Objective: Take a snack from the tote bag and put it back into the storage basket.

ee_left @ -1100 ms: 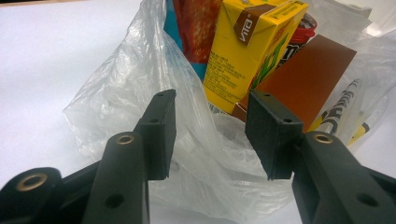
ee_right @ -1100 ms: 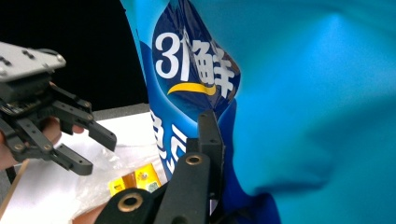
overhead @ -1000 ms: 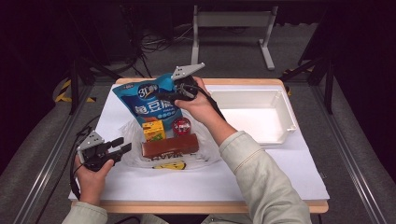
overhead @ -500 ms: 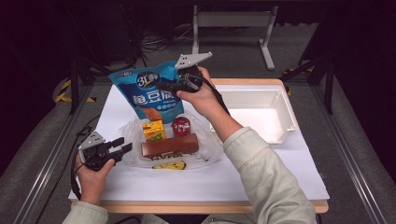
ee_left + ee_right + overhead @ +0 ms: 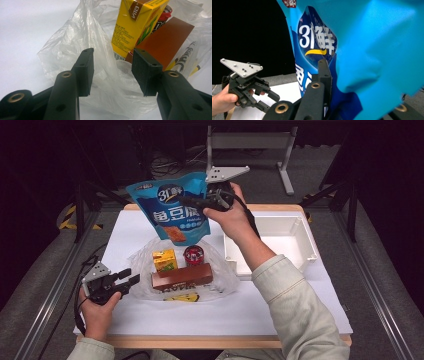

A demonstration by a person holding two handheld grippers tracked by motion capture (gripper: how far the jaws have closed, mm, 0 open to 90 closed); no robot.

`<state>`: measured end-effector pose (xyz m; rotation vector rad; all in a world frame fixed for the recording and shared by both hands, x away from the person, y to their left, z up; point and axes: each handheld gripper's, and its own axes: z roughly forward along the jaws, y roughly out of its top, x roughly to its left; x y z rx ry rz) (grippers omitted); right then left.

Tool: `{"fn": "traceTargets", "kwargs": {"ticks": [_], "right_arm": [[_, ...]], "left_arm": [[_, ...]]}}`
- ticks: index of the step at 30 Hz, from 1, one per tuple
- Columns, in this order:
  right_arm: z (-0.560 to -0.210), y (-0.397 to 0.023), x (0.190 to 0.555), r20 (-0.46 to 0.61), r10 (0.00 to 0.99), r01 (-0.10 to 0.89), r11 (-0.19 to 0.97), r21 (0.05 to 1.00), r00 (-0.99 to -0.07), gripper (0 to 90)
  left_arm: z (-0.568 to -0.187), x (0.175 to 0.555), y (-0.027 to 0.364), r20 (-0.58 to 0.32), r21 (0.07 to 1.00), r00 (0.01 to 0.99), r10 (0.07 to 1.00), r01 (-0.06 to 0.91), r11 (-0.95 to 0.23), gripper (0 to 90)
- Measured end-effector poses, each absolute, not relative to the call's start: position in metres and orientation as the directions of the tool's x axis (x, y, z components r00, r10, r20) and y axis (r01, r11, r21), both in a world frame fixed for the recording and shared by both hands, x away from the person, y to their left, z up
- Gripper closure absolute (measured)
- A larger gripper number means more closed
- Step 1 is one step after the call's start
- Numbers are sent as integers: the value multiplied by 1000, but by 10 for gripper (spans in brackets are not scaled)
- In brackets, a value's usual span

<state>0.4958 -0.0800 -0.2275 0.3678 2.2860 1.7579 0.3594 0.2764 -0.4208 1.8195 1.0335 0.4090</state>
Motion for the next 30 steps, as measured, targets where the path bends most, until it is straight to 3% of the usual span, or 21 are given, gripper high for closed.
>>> {"fn": "traceTargets", "kwargs": {"ticks": [30], "right_arm": [[-202,-186,494,-63,513,71,237,969,-856,896]], "left_arm": [[-420,361,274,-158,866,577,801,471,-169,528]]}}
